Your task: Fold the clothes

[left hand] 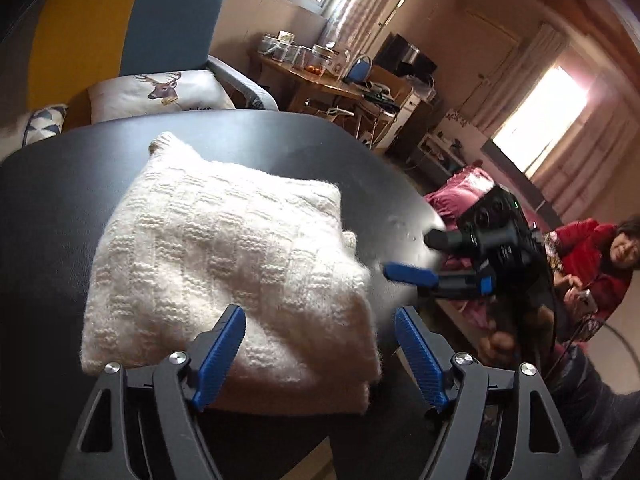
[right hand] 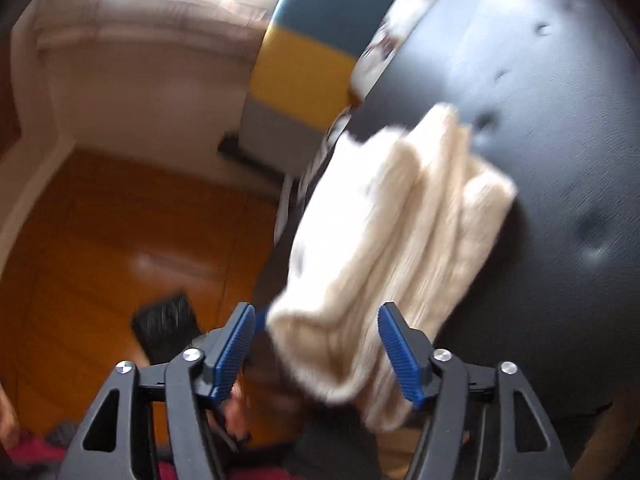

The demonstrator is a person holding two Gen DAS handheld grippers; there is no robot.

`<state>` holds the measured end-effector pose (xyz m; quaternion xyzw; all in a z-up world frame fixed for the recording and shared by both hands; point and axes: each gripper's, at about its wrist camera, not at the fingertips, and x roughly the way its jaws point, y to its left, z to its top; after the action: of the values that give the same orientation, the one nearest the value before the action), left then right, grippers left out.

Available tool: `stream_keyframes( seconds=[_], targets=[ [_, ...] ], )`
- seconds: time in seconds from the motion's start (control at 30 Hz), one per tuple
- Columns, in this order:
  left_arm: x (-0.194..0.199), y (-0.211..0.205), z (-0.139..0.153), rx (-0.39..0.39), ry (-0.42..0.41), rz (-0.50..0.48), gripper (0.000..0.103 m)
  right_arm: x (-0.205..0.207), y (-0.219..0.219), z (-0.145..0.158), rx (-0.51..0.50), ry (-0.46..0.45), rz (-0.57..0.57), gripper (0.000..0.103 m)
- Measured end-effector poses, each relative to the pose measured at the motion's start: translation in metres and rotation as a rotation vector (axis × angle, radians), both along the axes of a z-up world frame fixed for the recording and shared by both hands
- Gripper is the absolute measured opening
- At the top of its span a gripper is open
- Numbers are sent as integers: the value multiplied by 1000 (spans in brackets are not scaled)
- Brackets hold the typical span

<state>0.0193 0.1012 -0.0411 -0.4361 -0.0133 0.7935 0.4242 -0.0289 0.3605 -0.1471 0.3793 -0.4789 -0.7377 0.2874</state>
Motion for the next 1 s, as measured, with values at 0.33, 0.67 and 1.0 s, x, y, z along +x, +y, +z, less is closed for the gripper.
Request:
stream_keyframes(
  seconds=[0.33,0.67,1.0],
  targets=[
    [14,60,-38,-318,129,61,46,-58,-22,-32,31,-88,-53,40],
    [58,39,-23,-212,209,-285,7,-34,-35,26,543,24,43,17],
    [65,66,-56,-189,66,-412,11,-44,-18,-40,352,-40,-17,16]
  ],
)
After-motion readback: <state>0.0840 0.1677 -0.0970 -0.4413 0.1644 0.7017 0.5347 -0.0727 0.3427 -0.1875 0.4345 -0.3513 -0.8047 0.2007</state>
